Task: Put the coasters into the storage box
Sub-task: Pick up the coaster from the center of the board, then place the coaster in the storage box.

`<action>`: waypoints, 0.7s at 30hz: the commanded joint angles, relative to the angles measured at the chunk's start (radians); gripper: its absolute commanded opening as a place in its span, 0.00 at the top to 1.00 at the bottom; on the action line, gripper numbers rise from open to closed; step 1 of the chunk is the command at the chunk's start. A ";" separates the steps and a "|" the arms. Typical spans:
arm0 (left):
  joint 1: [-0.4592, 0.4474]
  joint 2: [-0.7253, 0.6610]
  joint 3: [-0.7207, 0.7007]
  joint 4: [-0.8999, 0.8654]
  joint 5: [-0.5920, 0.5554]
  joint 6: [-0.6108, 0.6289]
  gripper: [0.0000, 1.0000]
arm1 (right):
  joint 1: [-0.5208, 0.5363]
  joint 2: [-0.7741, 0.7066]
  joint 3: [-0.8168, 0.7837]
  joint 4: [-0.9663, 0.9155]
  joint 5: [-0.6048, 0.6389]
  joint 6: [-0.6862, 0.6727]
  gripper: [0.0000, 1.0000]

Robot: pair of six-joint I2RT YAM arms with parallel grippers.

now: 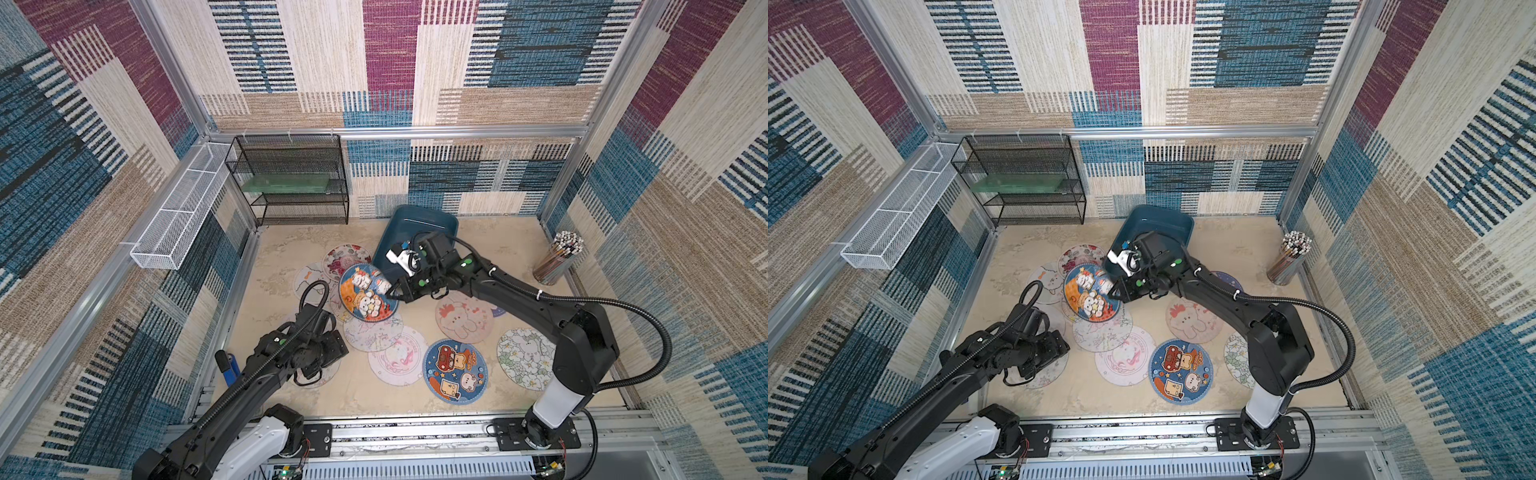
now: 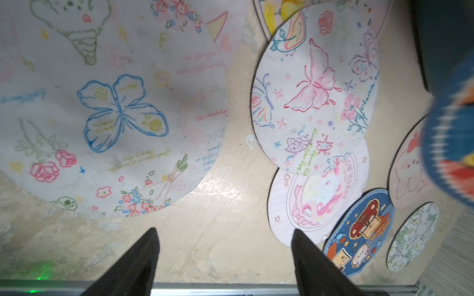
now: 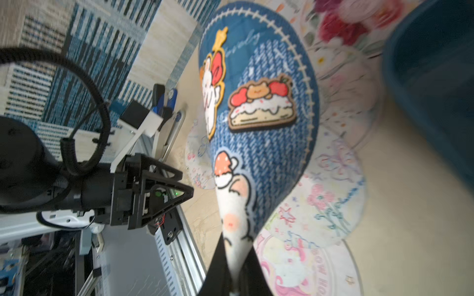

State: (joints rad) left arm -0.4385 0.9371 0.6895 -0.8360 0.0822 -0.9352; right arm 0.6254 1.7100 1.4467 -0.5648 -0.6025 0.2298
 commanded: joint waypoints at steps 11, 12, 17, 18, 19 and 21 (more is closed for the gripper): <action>0.001 0.145 0.157 0.058 -0.001 0.101 0.17 | -0.322 0.298 0.310 -0.030 0.059 -0.081 0.93; 0.001 0.152 0.166 0.058 -0.002 0.108 0.17 | -0.332 0.337 0.346 -0.042 0.057 -0.088 0.93; 0.004 0.179 0.188 0.052 -0.002 0.123 0.16 | -0.343 0.450 0.488 -0.098 0.024 -0.106 0.93; 0.004 0.182 0.187 0.054 -0.001 0.123 0.16 | -0.344 0.464 0.503 -0.110 0.028 -0.106 0.93; 0.004 0.186 0.184 0.057 -0.001 0.121 0.16 | -0.348 0.480 0.511 -0.120 0.032 -0.103 0.93; 0.003 0.188 0.175 0.068 0.003 0.118 0.15 | -0.354 0.512 0.523 -0.141 0.052 -0.099 0.93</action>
State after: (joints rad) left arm -0.4358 1.1217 0.8673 -0.7891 0.0830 -0.8387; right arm 0.2768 2.1914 1.9541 -0.6567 -0.5507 0.1410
